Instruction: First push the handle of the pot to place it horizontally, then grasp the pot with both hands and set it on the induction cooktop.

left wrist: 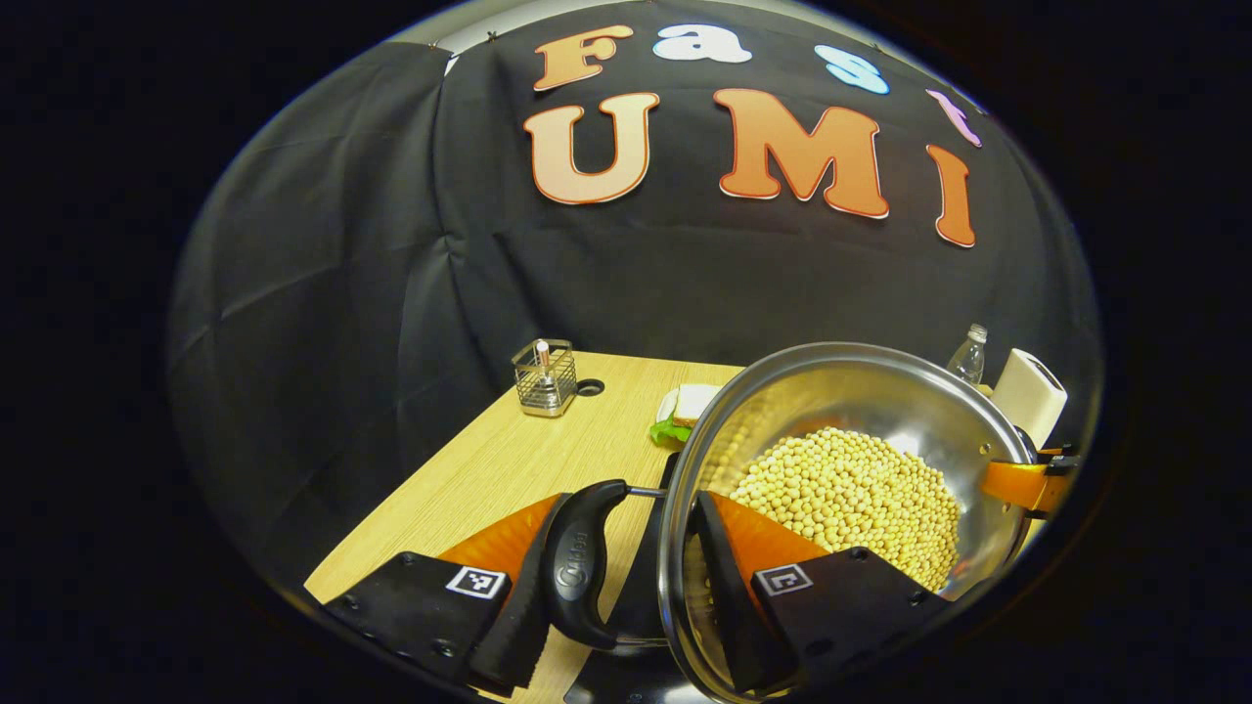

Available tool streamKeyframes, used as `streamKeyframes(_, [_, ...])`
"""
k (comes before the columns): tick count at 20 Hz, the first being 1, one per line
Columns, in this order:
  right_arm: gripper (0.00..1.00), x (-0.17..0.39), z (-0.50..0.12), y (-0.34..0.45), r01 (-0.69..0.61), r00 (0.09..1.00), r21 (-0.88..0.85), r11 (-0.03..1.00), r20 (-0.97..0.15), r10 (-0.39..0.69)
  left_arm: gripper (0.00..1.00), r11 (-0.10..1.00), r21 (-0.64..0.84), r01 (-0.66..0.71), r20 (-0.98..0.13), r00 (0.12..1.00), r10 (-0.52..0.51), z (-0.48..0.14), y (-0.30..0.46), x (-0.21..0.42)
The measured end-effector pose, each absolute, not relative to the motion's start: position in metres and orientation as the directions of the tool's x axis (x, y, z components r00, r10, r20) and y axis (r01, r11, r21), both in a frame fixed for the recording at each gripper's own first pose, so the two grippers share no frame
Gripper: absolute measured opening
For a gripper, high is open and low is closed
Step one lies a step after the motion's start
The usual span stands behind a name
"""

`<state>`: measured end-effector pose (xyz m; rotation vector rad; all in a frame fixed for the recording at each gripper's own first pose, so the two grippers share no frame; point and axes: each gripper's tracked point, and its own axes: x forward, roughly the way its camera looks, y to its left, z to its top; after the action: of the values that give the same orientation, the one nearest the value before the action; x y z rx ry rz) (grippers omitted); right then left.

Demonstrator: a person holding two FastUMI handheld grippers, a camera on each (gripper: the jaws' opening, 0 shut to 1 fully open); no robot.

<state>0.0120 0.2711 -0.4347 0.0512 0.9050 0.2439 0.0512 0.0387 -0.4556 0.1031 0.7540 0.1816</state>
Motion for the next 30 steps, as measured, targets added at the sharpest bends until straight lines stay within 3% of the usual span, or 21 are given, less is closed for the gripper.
streamKeyframes(3, [0.57, 0.012, -0.443, 0.278, -0.187, 0.573, 0.14, 0.972, -0.789, 0.224, 0.78, 0.98, 0.157, -0.125, -0.692, 0.694, 0.199, -0.471, 0.042, 0.052])
streamKeyframes(4, [0.53, 0.012, -0.446, 0.279, -0.184, 0.567, 0.14, 0.973, -0.793, 0.222, 0.77, 0.98, 0.158, -0.124, -0.698, 0.688, 0.199, -0.475, 0.043, 0.053])
streamKeyframes(5, [0.58, 0.013, -0.451, 0.28, -0.186, 0.56, 0.139, 0.973, -0.799, 0.221, 0.76, 0.98, 0.16, -0.122, -0.704, 0.682, 0.2, -0.479, 0.044, 0.054])
streamKeyframes(7, [0.57, 0.012, -0.461, 0.282, -0.186, 0.542, 0.137, 0.973, -0.811, 0.218, 0.75, 0.98, 0.161, -0.12, -0.717, 0.667, 0.2, -0.486, 0.044, 0.054])
streamKeyframes(8, [0.57, 0.013, -0.465, 0.283, -0.184, 0.534, 0.137, 0.973, -0.818, 0.215, 0.81, 0.98, 0.162, -0.12, -0.725, 0.659, 0.2, -0.491, 0.045, 0.054])
streamKeyframes(14, [0.58, 0.014, -0.486, 0.291, -0.185, 0.486, 0.129, 0.974, -0.849, 0.205, 0.78, 0.979, 0.174, -0.104, -0.776, 0.598, 0.202, -0.518, 0.045, 0.053])
streamKeyframes(18, [0.57, 0.015, -0.485, 0.29, -0.175, 0.485, 0.122, 0.977, -0.853, 0.194, 0.78, 0.981, 0.17, -0.089, -0.776, 0.602, 0.189, -0.521, 0.044, 0.057])
streamKeyframes(19, [0.53, 0.015, -0.484, 0.291, -0.168, 0.487, 0.122, 0.978, -0.852, 0.19, 0.78, 0.983, 0.16, -0.089, -0.779, 0.6, 0.182, -0.524, 0.044, 0.058])
streamKeyframes(21, [0.58, 0.019, -0.481, 0.294, -0.184, 0.51, 0.104, 0.977, -0.84, 0.185, 0.78, 0.985, 0.145, -0.097, -0.792, 0.585, 0.175, -0.531, 0.044, 0.054])
streamKeyframes(26, [0.73, 0.014, -0.465, 0.293, -0.261, 0.535, 0.108, 0.959, -0.811, 0.237, 0.9, 0.975, 0.201, -0.1, -0.778, 0.589, 0.22, -0.526, 0.048, 0.056])
streamKeyframes(30, [0.78, 0.024, -0.417, 0.267, -0.297, 0.659, 0.084, 0.951, -0.703, 0.268, 0.92, 0.956, 0.241, -0.165, -0.662, 0.693, 0.287, -0.472, 0.055, 0.073])
